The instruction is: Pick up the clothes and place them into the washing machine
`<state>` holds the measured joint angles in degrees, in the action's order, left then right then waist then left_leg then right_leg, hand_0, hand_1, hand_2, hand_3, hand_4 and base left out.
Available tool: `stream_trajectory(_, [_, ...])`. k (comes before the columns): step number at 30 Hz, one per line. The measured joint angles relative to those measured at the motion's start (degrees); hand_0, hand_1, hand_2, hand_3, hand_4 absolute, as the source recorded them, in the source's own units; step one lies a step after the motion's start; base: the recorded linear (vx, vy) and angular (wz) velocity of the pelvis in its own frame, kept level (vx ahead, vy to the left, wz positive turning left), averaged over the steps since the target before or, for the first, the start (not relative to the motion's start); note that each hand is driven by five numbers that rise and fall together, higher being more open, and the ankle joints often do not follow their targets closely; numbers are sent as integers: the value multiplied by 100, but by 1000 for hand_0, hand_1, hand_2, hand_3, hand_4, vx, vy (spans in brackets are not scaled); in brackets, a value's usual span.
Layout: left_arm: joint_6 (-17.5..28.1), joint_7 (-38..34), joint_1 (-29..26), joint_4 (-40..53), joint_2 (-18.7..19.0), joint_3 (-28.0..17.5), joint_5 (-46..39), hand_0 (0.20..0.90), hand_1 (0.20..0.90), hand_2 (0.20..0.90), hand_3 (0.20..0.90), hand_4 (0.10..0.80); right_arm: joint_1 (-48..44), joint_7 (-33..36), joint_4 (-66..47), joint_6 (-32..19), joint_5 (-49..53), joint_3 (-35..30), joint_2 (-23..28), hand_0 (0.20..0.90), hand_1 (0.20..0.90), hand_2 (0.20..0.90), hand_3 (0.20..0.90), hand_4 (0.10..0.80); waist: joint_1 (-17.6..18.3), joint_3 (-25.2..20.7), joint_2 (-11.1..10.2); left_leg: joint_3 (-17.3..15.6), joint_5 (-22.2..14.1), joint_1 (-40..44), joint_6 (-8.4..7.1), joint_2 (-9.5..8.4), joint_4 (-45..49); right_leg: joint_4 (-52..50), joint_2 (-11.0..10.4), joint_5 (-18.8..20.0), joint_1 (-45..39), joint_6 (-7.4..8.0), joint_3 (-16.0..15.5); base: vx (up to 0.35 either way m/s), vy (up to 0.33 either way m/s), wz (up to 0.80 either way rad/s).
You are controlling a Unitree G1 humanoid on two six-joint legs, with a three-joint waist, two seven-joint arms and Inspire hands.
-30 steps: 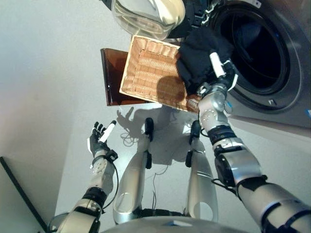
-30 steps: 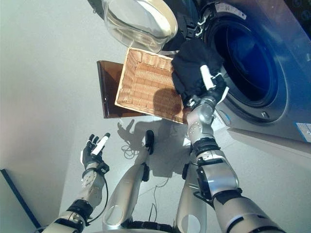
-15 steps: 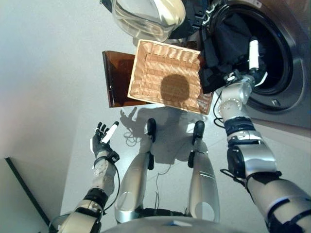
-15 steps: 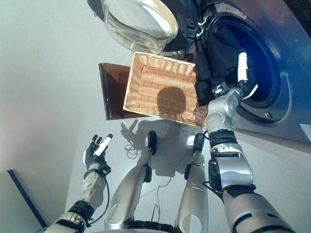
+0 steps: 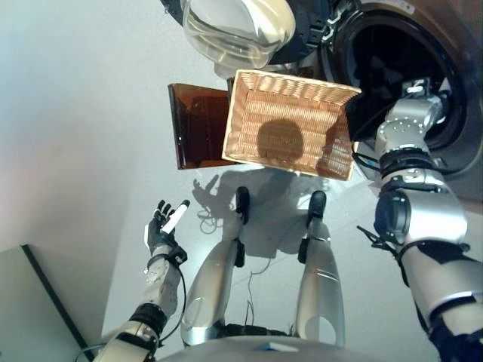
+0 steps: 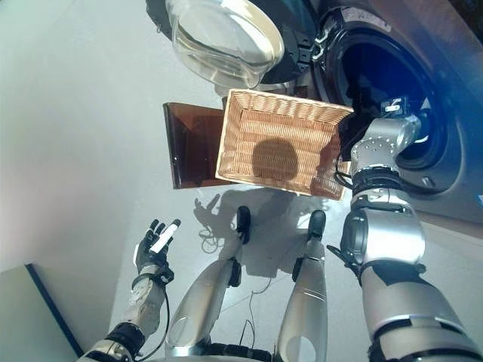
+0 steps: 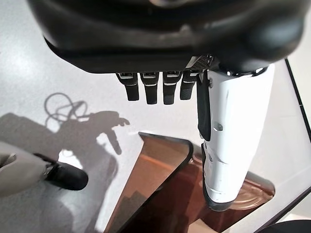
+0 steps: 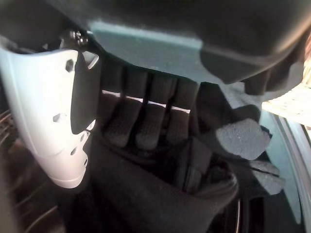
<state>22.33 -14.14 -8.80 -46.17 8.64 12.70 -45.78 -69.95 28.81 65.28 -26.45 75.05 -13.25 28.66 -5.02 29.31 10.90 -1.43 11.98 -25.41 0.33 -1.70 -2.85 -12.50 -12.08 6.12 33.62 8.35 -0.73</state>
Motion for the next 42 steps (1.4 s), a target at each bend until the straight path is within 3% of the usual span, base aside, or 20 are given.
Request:
stream_trajectory(5, [0, 54, 25, 188, 14, 231, 2, 900, 900, 900, 900, 800, -267, 9, 203, -1, 147, -3, 341, 200, 200, 200, 200, 300, -75, -133, 194, -27, 71, 0, 94, -76, -124, -143, -67, -80, 139, 91, 68, 20, -1, 0])
stream_trajectory(16, [-19, 62, 63, 307, 28, 436, 3, 900, 900, 900, 900, 800, -620, 80, 643, 4, 199, 58, 699, 200, 200, 200, 200, 300, -184, -198, 286, -78, 59, -14, 96, -245, -164, -511, -228, -283, 401, 163, 227, 20, 7, 1])
stream_trajectory(27, [-12, 56, 182, 638, 46, 597, 7, 900, 900, 900, 900, 800, -1103, 296, 804, 60, -13, 733, 1206, 200, 200, 200, 200, 300, -255, -292, 418, -208, 139, -444, 122, -446, -123, -1025, -392, -373, 1136, 228, 481, -5, -8, 2])
stream_trajectory(37, [46, 49, 217, 1091, 55, 656, 13, 900, 900, 900, 900, 800, -1390, 653, 825, 24, -260, 1152, 1452, 200, 200, 200, 200, 300, -373, -291, 416, -212, 203, -720, 121, -528, -112, -1661, -441, -701, 1742, 166, 637, 1, -24, 6])
stream_trajectory(42, [54, 49, 215, 1319, 73, 703, 9, 900, 900, 900, 900, 800, -1773, 615, 862, 198, -609, 1395, 1857, 200, 200, 200, 200, 300, -385, -287, 410, -231, 224, -1221, 95, -524, 70, -2014, -433, -768, 2315, 89, 670, -30, -29, 13])
